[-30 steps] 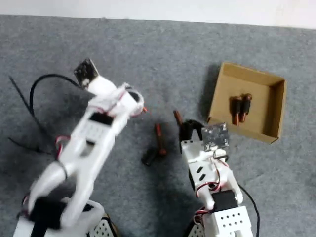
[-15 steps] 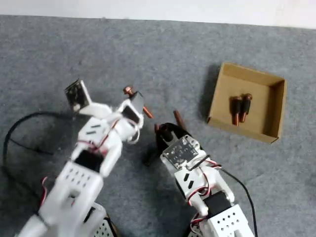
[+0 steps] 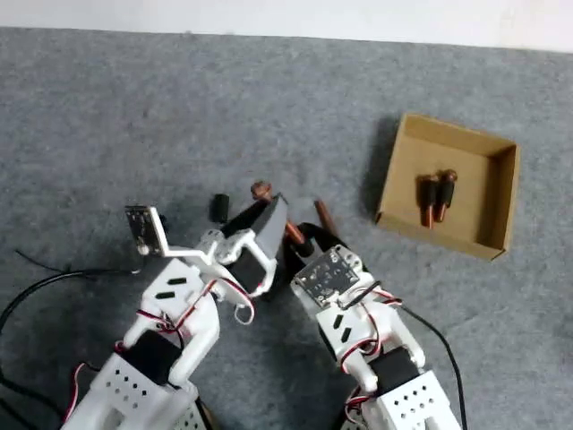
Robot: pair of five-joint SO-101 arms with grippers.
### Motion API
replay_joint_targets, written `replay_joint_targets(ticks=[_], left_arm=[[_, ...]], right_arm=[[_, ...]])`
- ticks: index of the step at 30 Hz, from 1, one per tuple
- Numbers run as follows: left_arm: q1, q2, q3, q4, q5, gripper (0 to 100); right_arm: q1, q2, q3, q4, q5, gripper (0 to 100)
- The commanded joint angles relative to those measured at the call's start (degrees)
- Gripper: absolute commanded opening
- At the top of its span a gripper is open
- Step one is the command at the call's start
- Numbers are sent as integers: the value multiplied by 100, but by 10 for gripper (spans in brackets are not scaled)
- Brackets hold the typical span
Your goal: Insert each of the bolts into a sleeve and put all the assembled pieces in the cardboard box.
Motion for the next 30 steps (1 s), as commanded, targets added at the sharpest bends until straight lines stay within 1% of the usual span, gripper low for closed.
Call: replay_joint_targets(ticks=[1,9,13,17,21,28,30], left_arm=[[-13,-136,-4,-176,-79,5],[-84,-136,84,-185,-97,5],[-259,-136,84,-202,-97,5],[-470,-136,295,-738,-97,5],[-444,-136,673,-1336,-105,5],[-426,-136,769,-1415,-105,5],[-330,-136,787,-1407,-141,6]], right_arm=[[4,-75,673,-171,62,4],[-22,-75,681,-189,79,4],[-110,-75,690,-189,88,4],[-145,-75,690,-198,88,4],[-171,-75,690,-198,88,4],[-180,-84,690,-198,88,4],[-180,-84,690,-198,88,4]])
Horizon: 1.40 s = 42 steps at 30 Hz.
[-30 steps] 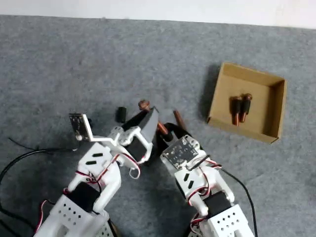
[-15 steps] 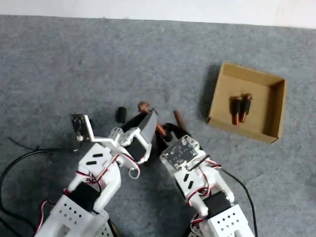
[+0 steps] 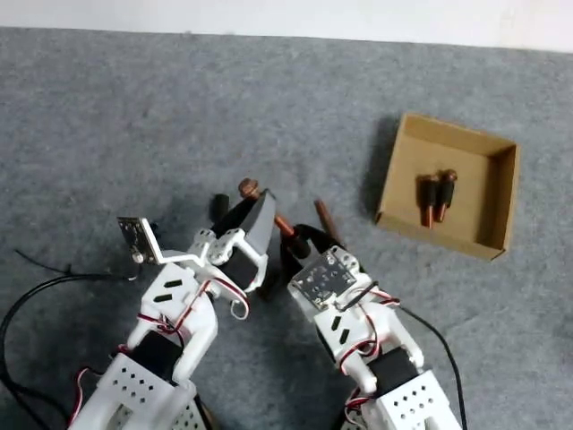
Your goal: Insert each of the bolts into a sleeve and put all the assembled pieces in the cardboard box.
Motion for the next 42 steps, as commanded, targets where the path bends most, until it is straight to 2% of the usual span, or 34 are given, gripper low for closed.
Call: replay_joint_targets(ticks=[1,5,16,21,26,33,36,42], left_arm=[[136,-119,13,-185,-246,6],[356,-127,312,-202,-712,6],[444,-154,488,-158,-721,6],[769,-180,488,730,-721,6],[769,-171,497,738,-730,7],[1218,-163,497,1336,-1565,9],[1253,-171,497,1538,-1565,80],[1024,-163,497,1644,-1407,338]], right_arm=[[-66,-84,690,-198,70,4],[-40,-84,690,-207,70,4],[-13,-84,716,-207,70,4],[127,-84,699,-207,70,4],[127,-84,690,-207,70,4],[136,-84,699,-207,70,4],[136,-84,690,-207,70,4],[145,-84,690,-207,70,4]])
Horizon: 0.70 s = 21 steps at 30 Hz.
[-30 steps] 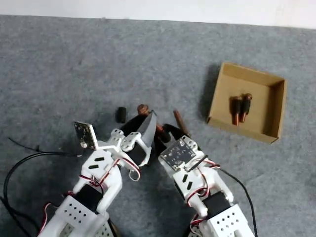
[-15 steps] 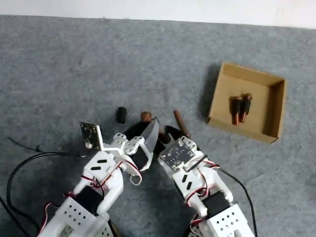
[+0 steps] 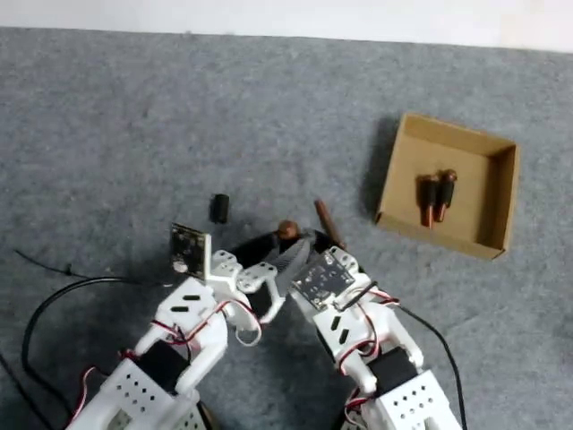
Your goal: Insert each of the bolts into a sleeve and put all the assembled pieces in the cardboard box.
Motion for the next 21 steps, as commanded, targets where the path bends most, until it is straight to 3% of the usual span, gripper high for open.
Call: replay_joint_targets(ticks=[1,4,8,11,15,19,21], left_arm=[[-136,-13,127,132,246,353],[-716,-13,-136,114,853,345],[-2255,-13,-699,114,2400,315],[-3002,-13,-787,114,3007,279],[-3064,-13,-620,114,2778,210],[-3064,-13,-514,114,2374,125],[-3064,-22,-462,114,2286,71]], right_arm=[[84,-92,681,-207,53,4],[233,-84,690,-356,26,4],[444,-84,681,-453,18,4],[655,-92,681,-505,9,4],[1402,-92,664,-505,-44,4],[2580,-40,154,-505,-932,4],[2967,-31,-163,-497,-1029,4]])
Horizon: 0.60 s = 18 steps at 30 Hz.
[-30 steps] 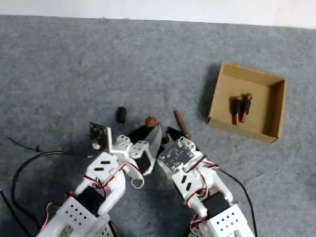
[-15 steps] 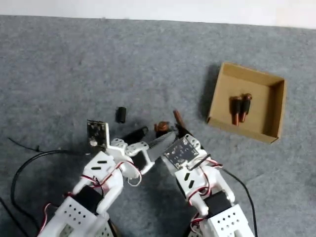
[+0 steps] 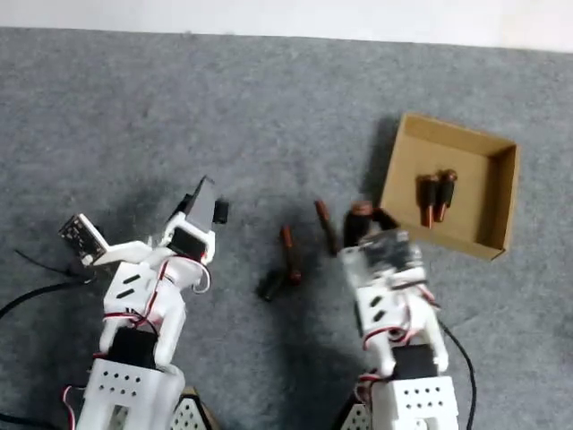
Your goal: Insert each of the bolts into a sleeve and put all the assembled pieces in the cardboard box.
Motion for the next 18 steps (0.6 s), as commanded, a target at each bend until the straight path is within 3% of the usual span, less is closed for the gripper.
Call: replay_joint_targets(ticks=[1,7,14,18], left_arm=[[-48,-75,22,-9,-273,40],[-84,-75,48,18,-457,4],[-75,-75,224,0,-457,5],[-84,-75,224,18,-457,5]], right_arm=[[743,-22,-286,-198,-255,4],[1314,1569,-1666,-207,-264,4],[1622,6114,-5033,-145,-299,4],[1631,8453,-7046,813,-299,4]])
